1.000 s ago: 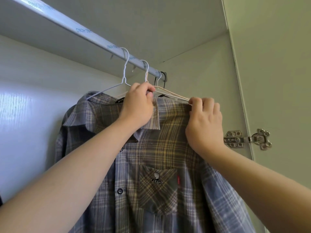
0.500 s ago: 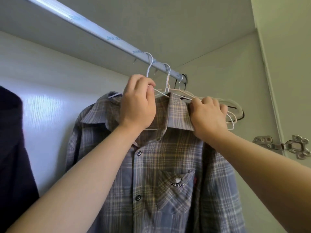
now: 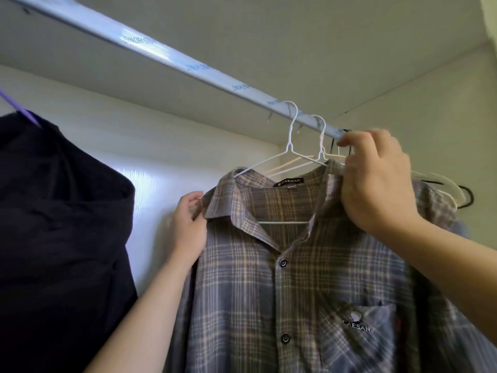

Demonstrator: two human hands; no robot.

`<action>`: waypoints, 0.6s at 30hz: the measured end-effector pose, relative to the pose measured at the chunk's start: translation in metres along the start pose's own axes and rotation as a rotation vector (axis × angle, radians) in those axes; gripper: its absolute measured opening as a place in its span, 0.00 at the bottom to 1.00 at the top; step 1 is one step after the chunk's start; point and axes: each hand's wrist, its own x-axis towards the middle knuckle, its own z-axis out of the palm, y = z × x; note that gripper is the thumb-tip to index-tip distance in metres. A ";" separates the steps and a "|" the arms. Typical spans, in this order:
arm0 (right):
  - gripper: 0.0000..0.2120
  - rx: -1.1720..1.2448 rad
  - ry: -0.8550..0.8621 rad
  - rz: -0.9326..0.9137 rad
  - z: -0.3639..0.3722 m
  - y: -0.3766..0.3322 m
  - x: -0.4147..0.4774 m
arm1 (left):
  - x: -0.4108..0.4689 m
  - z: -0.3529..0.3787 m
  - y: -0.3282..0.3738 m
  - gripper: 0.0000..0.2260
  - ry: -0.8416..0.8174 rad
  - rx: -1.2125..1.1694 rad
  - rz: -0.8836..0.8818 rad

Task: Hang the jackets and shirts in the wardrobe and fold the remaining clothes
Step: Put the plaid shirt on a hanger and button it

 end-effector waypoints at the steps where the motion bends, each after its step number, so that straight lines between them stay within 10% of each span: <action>1: 0.15 -0.005 0.030 -0.052 0.002 -0.007 0.003 | -0.001 -0.002 -0.002 0.13 -0.022 0.012 0.023; 13: 0.23 -0.405 -0.512 -0.426 0.043 -0.073 0.027 | -0.010 -0.010 -0.001 0.22 0.074 0.189 0.128; 18: 0.29 0.100 -0.602 0.217 0.071 -0.111 0.023 | -0.016 -0.010 0.004 0.20 0.106 0.226 0.210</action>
